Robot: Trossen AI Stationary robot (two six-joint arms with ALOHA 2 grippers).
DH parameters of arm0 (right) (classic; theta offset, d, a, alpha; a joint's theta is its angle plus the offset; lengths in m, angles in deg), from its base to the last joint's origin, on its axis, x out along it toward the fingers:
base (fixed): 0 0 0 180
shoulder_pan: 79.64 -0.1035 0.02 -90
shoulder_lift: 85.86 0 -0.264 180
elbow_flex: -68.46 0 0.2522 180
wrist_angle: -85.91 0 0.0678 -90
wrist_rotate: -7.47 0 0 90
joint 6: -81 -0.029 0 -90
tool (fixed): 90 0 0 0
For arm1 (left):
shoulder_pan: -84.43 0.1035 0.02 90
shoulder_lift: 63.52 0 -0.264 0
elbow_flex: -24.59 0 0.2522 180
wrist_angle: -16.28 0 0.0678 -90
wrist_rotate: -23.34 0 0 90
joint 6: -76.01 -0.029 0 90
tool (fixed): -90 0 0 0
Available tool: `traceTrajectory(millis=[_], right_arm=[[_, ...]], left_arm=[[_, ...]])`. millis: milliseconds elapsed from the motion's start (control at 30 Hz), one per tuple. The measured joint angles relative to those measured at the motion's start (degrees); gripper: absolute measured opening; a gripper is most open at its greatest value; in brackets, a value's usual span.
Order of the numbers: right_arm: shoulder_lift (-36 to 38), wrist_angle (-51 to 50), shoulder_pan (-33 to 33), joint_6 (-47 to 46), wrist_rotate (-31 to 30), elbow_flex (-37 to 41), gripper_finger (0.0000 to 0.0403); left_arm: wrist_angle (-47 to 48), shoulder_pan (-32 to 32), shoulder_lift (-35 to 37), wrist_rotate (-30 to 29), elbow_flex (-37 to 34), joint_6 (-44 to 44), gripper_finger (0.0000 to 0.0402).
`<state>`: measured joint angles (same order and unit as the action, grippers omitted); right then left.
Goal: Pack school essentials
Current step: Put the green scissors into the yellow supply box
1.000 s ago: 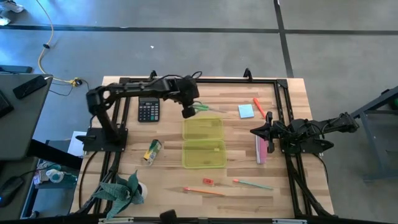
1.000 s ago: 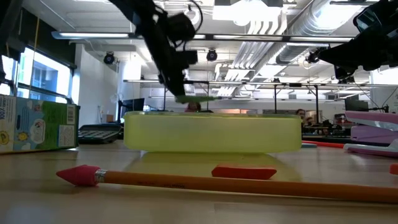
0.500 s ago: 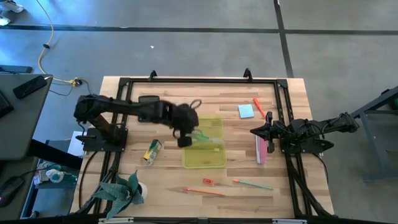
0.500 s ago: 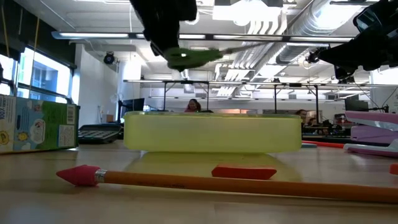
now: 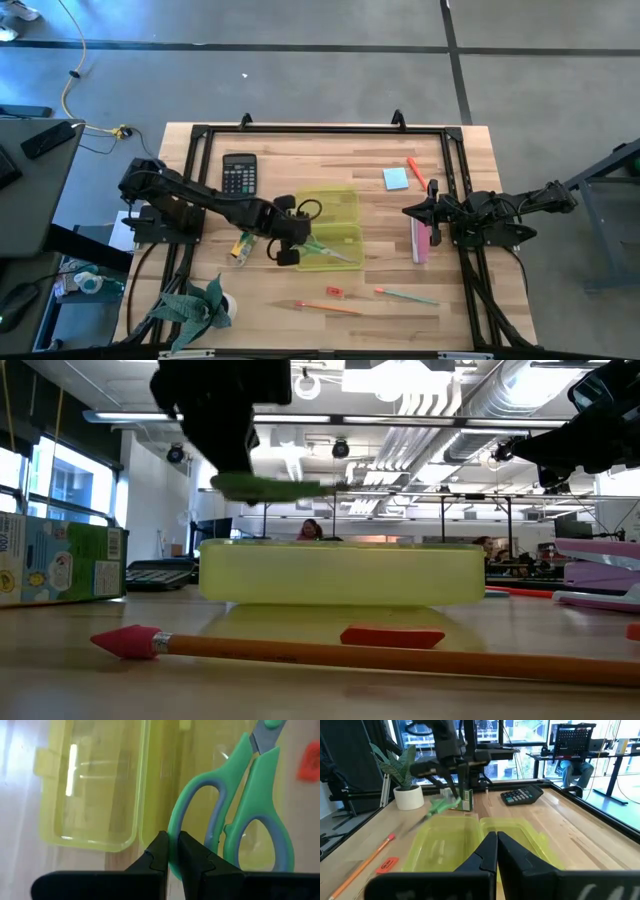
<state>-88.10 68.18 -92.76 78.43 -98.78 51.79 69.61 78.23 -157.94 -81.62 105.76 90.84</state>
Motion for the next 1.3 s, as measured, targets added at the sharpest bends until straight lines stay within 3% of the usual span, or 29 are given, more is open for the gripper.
traceTrajectory(millis=[433,1000,1300], right_arm=[[0.0,0.0,0.0,0.0,0.0,0.02,0.0],[-0.24,0.0,0.0,0.0,0.0,0.0,0.0],[-0.39,0.0,0.0,0.01,-0.01,0.01,0.0]], left_arm=[[-10.41,2.92,-0.14,0.59,-6.54,4.52,0.0014],[-12.07,3.02,-6.51,-2.42,-6.62,1.51,0.0016],[-12.86,3.19,-6.51,-2.14,-6.62,1.5,0.0062]])
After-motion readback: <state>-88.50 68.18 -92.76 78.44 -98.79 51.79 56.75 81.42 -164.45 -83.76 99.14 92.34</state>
